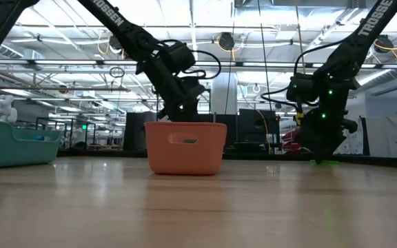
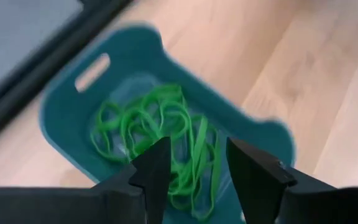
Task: Sort rubber bands into baskets
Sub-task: Put the green rubber band into the blue bin
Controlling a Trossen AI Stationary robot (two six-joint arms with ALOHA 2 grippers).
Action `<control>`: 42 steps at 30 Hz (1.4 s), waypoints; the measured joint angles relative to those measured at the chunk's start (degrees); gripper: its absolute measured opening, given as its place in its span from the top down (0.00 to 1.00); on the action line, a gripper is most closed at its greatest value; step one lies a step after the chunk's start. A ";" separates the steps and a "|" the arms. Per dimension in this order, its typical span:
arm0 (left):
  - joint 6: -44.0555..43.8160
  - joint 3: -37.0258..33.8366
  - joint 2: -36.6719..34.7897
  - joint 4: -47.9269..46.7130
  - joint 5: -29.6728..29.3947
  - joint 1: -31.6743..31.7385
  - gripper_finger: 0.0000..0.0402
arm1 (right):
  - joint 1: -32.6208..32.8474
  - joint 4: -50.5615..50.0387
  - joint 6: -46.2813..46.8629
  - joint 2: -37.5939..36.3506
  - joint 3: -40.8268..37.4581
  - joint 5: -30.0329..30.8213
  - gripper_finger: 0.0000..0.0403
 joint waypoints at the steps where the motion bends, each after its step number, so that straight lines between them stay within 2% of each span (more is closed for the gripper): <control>1: 0.41 0.51 0.36 -1.54 -0.08 -0.14 0.60 | 0.00 -0.02 0.00 0.00 -0.02 -0.01 0.69; 3: 1.31 1.85 1.46 -4.40 -0.86 -0.73 0.60 | 0.00 -0.02 0.02 0.01 -0.03 -0.01 0.69; 8: 2.89 5.00 1.82 -4.52 -2.65 -1.88 0.60 | -0.02 -0.19 0.02 0.06 -0.07 -0.66 0.72; 10: 2.93 6.70 1.33 -5.00 -2.74 -1.89 0.60 | -0.02 -0.54 -0.40 0.07 -0.11 -1.12 0.77; 15: 2.79 10.48 -0.61 -6.78 -2.36 -2.17 0.60 | 0.04 -1.28 -2.10 0.11 -0.09 -2.10 0.97; 19: 5.44 10.06 -3.67 -8.04 -1.68 -4.50 0.60 | 0.17 -1.07 -3.75 -0.06 -0.12 -2.71 0.99; 22: 5.88 7.58 -7.13 -4.95 -1.87 -6.53 0.60 | 0.09 -1.17 -4.50 -2.34 -0.28 -7.21 1.00; 26: 3.66 -2.06 -11.26 9.59 -1.87 -9.94 0.60 | 2.22 -0.54 -4.04 -8.25 -0.41 -19.17 1.00; 30: -1.75 -11.76 -12.48 29.36 3.50 -13.13 0.60 | 7.72 2.42 -3.64 -14.05 -0.37 -27.27 1.00; 34: -12.50 -17.00 -11.02 46.06 5.20 -16.00 0.60 | 15.39 8.62 -1.36 -17.96 -0.35 -30.12 1.00; 37: -13.43 -17.97 -9.27 47.83 5.12 -17.99 0.60 | 21.37 14.05 0.11 -19.14 -0.34 -30.09 1.00; 40: -4.38 -17.97 -8.75 47.37 5.41 -19.57 0.60 | 26.45 19.78 0.61 -19.19 -0.33 -31.34 1.00; 42: 1.61 -17.97 -8.74 47.32 5.35 -20.83 0.60 | 28.77 24.38 0.66 -18.99 -0.27 -34.81 1.00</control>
